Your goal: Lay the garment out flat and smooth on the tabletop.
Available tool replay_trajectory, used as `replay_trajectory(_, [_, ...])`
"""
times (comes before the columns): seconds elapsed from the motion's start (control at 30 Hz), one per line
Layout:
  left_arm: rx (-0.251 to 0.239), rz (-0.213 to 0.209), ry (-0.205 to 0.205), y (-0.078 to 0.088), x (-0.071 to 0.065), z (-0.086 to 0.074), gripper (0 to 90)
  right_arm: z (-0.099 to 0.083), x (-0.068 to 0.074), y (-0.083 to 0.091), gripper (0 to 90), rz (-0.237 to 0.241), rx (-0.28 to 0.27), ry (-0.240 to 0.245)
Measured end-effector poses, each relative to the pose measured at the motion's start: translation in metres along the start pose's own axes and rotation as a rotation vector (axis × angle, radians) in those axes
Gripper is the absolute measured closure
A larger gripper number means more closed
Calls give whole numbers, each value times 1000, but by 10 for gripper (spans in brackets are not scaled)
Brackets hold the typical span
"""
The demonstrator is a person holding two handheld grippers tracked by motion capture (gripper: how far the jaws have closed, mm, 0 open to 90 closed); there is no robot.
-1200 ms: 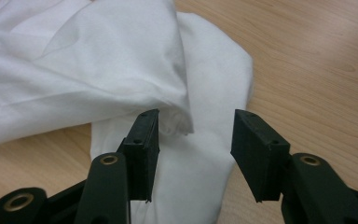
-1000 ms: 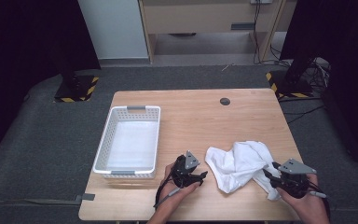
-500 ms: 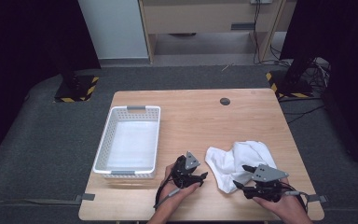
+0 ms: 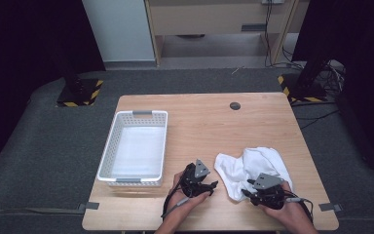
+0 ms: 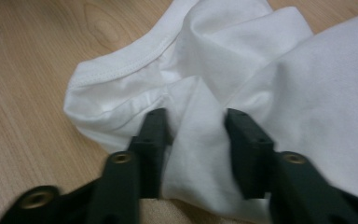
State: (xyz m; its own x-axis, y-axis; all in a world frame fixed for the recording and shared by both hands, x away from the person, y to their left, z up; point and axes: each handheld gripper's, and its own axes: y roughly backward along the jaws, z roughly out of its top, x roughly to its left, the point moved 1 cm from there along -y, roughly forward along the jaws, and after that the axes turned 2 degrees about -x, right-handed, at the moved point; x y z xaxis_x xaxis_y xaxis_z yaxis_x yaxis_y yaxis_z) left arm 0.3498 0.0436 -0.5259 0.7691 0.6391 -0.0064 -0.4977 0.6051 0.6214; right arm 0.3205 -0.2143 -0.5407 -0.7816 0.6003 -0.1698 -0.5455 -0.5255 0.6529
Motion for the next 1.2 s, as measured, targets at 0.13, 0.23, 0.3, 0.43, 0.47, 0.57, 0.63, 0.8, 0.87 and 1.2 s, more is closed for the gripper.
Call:
replay_trajectory(0.13, [1,2,0,0,-1,0,374,1,4,-2,763,35,-12,-13])
replay_trajectory(0.23, [0,4,2,0,-1,0,374,3,9,-4,781,73,-25,-16])
replay_trajectory(0.3, [-1,5,3,0,0,0,374,5,13,-5,782,97,-34,-20])
replay_trajectory(0.43, [-2,9,8,1,1,0,372,7,19,-8,784,136,-45,-14])
replay_trajectory(0.47, [-4,10,9,1,2,0,371,8,21,-9,785,144,-50,-11])
replay_trajectory(0.57, [-6,13,12,2,2,0,371,11,26,-10,791,172,-54,1])
replay_trajectory(0.63, [-8,15,16,3,3,0,371,13,30,-11,806,181,-52,11])
replay_trajectory(0.8, [-26,33,33,7,6,0,355,22,29,0,828,184,-100,-8])
replay_trajectory(0.87, [-41,42,44,9,8,0,353,26,24,10,829,175,-151,-40])
replay_trajectory(1.2, [-96,-27,14,6,8,4,297,-2,-47,51,828,-86,-269,-411])
